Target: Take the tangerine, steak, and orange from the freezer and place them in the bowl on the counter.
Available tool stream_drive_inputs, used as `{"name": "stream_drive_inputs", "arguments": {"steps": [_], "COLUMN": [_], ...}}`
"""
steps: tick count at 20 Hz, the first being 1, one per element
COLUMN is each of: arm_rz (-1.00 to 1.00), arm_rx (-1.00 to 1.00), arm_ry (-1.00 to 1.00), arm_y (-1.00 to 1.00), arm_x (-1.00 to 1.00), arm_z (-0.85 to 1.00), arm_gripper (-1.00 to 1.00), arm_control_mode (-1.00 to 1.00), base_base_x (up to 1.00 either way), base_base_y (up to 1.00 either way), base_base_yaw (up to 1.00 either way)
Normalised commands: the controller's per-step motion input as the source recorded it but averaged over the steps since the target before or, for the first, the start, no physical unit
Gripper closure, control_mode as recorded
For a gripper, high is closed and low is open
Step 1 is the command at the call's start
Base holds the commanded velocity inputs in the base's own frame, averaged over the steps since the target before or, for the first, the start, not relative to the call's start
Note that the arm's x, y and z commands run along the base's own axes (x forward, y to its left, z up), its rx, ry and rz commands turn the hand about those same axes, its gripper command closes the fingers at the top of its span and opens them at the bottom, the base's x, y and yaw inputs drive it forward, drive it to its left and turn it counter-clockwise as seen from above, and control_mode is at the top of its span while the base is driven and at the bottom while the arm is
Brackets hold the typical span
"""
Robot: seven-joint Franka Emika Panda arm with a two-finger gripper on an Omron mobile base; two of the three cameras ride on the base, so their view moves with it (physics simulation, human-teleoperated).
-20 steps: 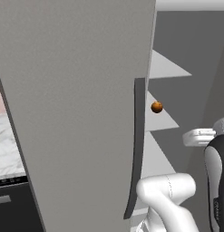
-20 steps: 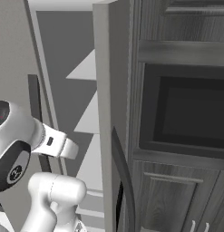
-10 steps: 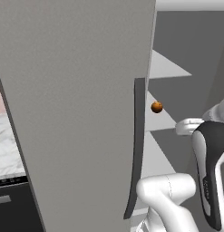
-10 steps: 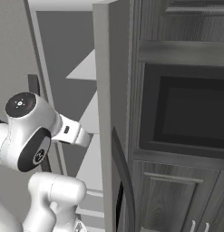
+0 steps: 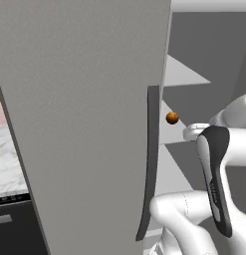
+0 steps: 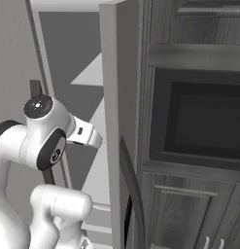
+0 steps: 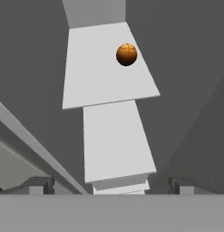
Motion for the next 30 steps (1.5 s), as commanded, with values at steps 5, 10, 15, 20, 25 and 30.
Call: {"name": "stream_drive_inputs", "arguments": {"steps": [5, 10, 15, 20, 25, 30], "arm_rz": [0.00, 0.00, 0.00, -0.01, 0.00, 0.00], "arm_rx": [0.00, 0.00, 0.00, 0.04, 0.01, 0.03], "arm_ry": [-0.01, -0.12, -0.07, 0.03, 0.01, 0.04], "arm_y": [-0.01, -0.01, -0.03, -0.13, -0.16, -0.17], "arm_x": [0.50, 0.37, 0.44, 0.35, 0.39, 0.35], "arm_z": [-0.13, -0.20, -0.15, 0.00, 0.00, 0.00], "arm_gripper": [-1.00, -1.00, -1.00, -1.00, -1.00, -1.00], "arm_control_mode": [-1.00, -1.00, -1.00, -1.00, -1.00, -1.00], "base_base_x": [0.00, 0.00, 0.00, 0.00, 0.00, 0.00], "base_base_y": [0.00, 0.00, 0.00, 0.00, 0.00, 0.00], "base_base_yaw": [0.00, 0.00, 0.00, 0.00, 0.00, 0.00]}}
